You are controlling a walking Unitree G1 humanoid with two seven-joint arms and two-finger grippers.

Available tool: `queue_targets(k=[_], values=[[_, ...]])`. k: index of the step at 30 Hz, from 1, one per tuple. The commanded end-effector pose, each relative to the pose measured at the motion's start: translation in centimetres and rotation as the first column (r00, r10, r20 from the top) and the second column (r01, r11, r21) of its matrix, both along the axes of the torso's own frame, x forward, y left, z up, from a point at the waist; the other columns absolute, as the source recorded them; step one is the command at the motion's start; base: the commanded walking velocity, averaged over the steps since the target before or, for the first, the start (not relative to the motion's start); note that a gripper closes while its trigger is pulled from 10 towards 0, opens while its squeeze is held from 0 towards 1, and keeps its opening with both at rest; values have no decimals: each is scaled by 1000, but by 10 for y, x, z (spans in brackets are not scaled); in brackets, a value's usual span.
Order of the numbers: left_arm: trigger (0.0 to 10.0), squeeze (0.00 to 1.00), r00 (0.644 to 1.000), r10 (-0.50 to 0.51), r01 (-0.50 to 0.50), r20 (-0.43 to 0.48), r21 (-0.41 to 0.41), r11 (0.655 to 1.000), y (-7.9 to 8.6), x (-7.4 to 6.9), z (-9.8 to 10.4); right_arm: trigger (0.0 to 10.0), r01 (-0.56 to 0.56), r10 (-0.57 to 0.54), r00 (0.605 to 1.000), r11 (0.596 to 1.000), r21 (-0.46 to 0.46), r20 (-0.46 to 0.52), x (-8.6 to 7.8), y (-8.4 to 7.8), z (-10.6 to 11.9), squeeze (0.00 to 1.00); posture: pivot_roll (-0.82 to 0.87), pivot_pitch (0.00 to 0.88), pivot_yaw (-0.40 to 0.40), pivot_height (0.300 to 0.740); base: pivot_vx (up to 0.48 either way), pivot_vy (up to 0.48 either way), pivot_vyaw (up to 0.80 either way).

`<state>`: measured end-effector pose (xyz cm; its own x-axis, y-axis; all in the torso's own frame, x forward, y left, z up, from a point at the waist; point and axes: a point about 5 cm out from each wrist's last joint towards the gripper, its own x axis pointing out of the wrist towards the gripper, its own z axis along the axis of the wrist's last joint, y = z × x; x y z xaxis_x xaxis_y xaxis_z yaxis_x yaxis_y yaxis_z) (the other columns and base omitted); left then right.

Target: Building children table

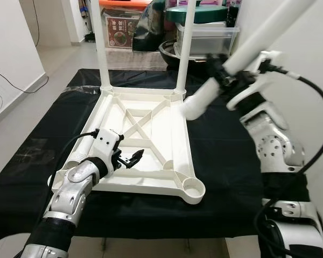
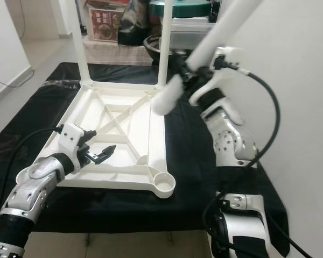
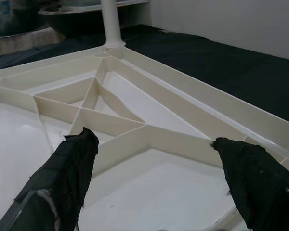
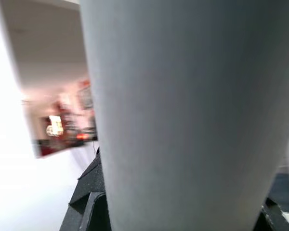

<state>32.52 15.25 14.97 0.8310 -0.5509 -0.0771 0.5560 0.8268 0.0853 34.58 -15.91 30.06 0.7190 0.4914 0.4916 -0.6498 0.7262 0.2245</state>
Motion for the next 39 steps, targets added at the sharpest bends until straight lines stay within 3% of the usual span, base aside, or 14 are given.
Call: queue_targets(k=[1, 3, 6, 10, 14, 17, 20, 23, 26, 29, 33, 34, 36, 39], values=[[10000, 0, 1000, -17, 17, 3, -5, 1000, 0, -4, 0, 0, -132, 131, 991, 990, 55, 20, -11, 8, 3, 0, 98, 0, -64, 740, 0, 0, 0], [10000, 0, 1000, -17, 17, 3, -5, 1000, 0, -4, 0, 0, -132, 131, 991, 990, 55, 20, -11, 8, 3, 0, 98, 0, -64, 740, 0, 0, 0], [10000, 0, 1000, -31, 31, -2, -6, 999, -1, -6, -2, 0, -293, 288, 955, 952, 91, 64, -27, 20, 4, 0, 103, 0, -64, 740, 0, 0, 0], [10000, 0, 999, -37, 37, -5, -7, 999, -2, -7, -3, 0, -352, 346, 935, 932, 88, 84, -34, 25, 3, 0, 103, 0, -64, 740, 0, 0, 0], [10000, 0, 998, -70, 70, -5, -27, 997, -5, -8, 0, 0, -445, 439, 892, 895, 39, 106, -48, 33, -1, 0, 101, 0, -59, 740, 0, 0, 0], [10000, 0, 990, -141, 140, -13, -68, 988, -9, -12, 4, 0, -496, 494, 864, 868, -3, 93, -55, 34, -6, 0, 101, 0, -59, 740, 0, 0, 0], [10000, 0, 939, -338, 336, -62, -51, 941, -20, -31, 3, 0, -584, 588, 807, 808, -81, 57, -67, 34, -13, 0, 104, 0, -60, 740, 0, 0, 0], [10000, 0, 939, -338, 336, -62, -51, 941, -20, -31, 3, 0, -584, 588, 807, 808, -81, 57, -67, 34, -13, 0, 104, 0, -60, 740, 0, 0, 0], [10000, 0, 912, -401, 398, -83, -49, 916, -23, -38, 3, 0, -593, 599, 799, 799, -101, 45, -70, 33, -14, 0, 102, 0, -60, 740, 0, 0, 0], [10000, 0, 770, -611, 616, -183, -32, 787, -27, -64, 1, 0, -605, 614, 789, 779, -162, 5, -68, 26, -17, 0, 104, 0, -60, 740, 0, 0, 0], [10000, 0, 720, -662, 671, -208, -37, 741, -28, -71, 3, 0, -622, 631, 775, 763, -174, -5, -68, 25, -17, 0, 103, 0, -58, 740, 0, 0, 0], [10000, 0, 685, -700, 703, -202, -68, 708, -31, -75, 8, 0, -647, 656, 755, 743, -172, -6, -70, 26, -17, 0, 102, 0, -60, 740, 0, 0, 0], [10000, 0, 685, -700, 703, -202, -68, 708, -31, -75, 8, 0, -647, 656, 755, 743, -172, -6, -70, 26, -17, 0, 102, 0, -60, 740, 0, 0, 0], [10000, 0, 592, -786, 774, -178, -147, 616, -36, -83, 24, 0, -725, 735, 678, 669, -164, 5, -80, 32, -23, 0, 111, 0, -66, 740, 0, 0, 0]])
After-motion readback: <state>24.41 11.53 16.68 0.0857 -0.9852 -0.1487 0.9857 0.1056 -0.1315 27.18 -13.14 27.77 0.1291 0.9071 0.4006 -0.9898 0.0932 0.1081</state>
